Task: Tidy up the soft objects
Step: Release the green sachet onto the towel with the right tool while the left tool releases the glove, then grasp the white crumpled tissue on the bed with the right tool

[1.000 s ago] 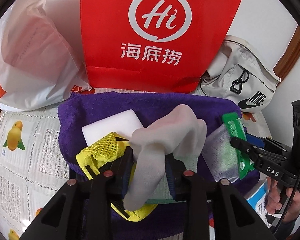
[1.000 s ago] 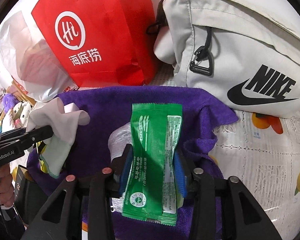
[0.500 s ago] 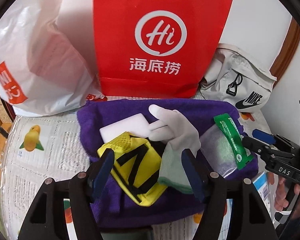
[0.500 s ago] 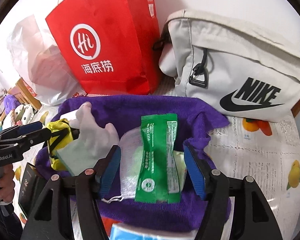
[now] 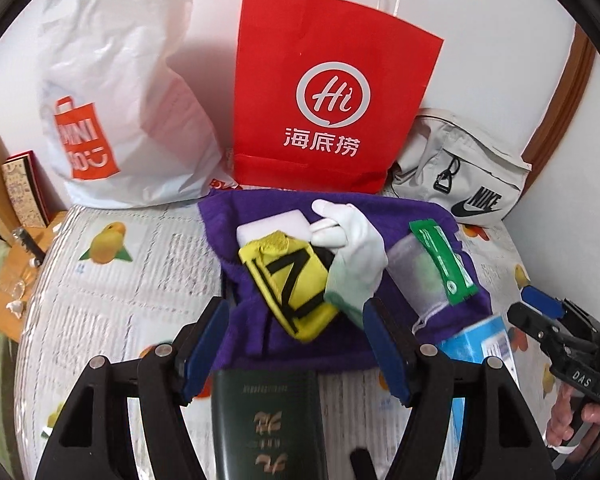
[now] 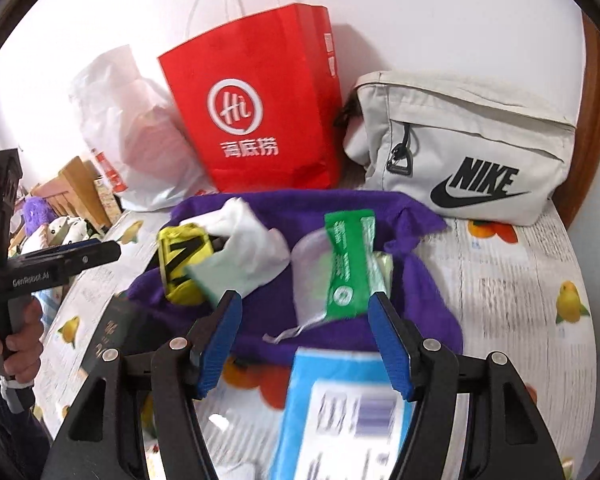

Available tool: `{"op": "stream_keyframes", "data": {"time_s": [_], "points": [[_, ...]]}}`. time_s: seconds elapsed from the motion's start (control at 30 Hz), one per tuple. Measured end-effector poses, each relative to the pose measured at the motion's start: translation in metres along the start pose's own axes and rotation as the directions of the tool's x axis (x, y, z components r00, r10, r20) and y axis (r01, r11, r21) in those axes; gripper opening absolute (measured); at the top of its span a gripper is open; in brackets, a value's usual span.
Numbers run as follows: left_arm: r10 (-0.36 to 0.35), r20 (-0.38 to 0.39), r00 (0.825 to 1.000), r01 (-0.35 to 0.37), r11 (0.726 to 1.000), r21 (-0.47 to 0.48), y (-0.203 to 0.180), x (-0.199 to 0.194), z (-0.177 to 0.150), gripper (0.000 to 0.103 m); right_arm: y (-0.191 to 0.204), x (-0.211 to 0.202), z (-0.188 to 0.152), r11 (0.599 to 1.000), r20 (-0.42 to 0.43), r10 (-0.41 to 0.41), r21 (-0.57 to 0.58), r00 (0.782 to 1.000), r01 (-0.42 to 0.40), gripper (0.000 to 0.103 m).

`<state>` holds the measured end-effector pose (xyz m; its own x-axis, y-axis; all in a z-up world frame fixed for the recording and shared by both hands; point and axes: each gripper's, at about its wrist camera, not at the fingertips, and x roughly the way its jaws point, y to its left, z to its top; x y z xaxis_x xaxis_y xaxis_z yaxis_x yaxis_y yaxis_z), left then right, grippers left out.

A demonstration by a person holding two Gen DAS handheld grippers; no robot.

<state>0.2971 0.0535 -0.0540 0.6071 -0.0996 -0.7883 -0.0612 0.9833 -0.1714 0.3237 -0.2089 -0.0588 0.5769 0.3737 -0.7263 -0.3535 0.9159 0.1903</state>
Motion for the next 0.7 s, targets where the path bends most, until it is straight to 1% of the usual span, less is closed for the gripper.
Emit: {"op": "stream_keyframes", "data": {"time_s": [0.23,0.43,0.63,0.7], "points": [[-0.006,0.008,1.0,0.005,1.0,0.004,0.001,-0.031,-0.028,0.068,0.021,-0.032,-0.039,1.0,0.003,0.027,-0.009,1.0,-0.027,0.065],[-0.006,0.011,1.0,0.006,1.0,0.006,0.004,-0.05,-0.049,0.068,0.039,-0.046,-0.068,0.999,-0.011,0.034,-0.035,0.999,-0.034,0.065],[-0.016,0.012,1.0,0.016,1.0,-0.003,0.01,-0.062,-0.067,0.068,0.055,-0.057,-0.091,0.997,-0.013,0.066,-0.032,0.998,-0.066,0.065],[-0.02,0.011,1.0,0.021,1.0,-0.009,0.013,-0.064,-0.073,0.068,0.063,-0.057,-0.098,0.996,-0.025,0.08,-0.045,0.997,-0.081,0.065]]}}
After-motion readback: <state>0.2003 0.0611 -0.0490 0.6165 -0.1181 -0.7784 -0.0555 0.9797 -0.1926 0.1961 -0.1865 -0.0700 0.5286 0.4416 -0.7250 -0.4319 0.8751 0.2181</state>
